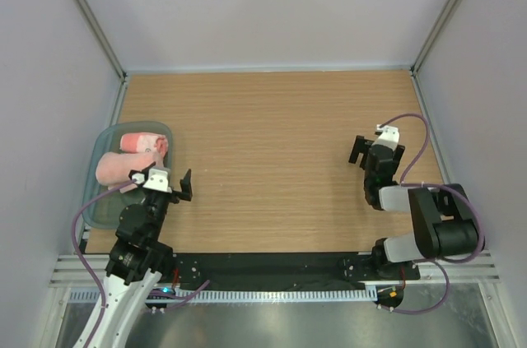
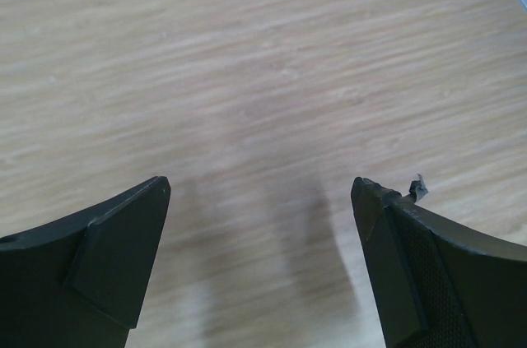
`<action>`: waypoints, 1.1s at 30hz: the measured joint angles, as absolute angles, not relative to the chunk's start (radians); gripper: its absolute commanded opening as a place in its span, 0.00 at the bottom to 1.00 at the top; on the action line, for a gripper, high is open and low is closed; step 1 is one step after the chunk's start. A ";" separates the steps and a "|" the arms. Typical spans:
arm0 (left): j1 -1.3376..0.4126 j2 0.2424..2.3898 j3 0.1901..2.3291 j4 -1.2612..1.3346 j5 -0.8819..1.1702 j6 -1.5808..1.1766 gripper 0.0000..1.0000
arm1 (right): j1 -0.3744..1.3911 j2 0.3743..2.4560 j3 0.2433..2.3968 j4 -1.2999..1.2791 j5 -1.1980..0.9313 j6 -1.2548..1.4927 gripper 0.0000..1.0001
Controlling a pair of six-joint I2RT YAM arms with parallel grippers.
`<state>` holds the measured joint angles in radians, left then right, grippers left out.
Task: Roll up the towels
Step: Place the rolled towel into the container
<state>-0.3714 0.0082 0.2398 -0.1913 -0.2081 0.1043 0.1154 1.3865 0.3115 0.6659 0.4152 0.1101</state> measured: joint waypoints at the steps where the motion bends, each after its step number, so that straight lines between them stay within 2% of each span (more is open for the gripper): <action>1: -0.371 0.008 0.240 -0.191 -0.208 0.104 1.00 | 0.096 1.416 0.303 0.730 0.395 0.111 1.00; 4: -0.371 0.008 0.240 -0.191 -0.208 0.101 1.00 | 0.052 1.520 0.274 0.872 0.319 0.107 0.94; 5: -0.371 0.008 0.240 -0.191 -0.209 0.096 1.00 | 0.047 1.533 0.264 0.878 0.299 0.106 1.00; 17: -0.372 0.098 0.297 -0.213 -0.433 -0.113 1.00 | 0.046 1.538 0.270 0.943 0.170 0.079 1.00; 27: -0.372 0.384 0.646 -0.474 -0.563 -0.196 1.00 | 0.046 1.538 0.271 0.954 0.149 0.076 1.00; 33: -0.372 0.500 0.854 -0.672 -0.523 -0.256 1.00 | 0.046 1.538 0.271 0.957 0.146 0.075 1.00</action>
<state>-0.3721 0.5003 0.8536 -0.6716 -0.5232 -0.2562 0.0463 1.5383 0.2710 0.9573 0.1459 0.0753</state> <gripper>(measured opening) 0.996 0.996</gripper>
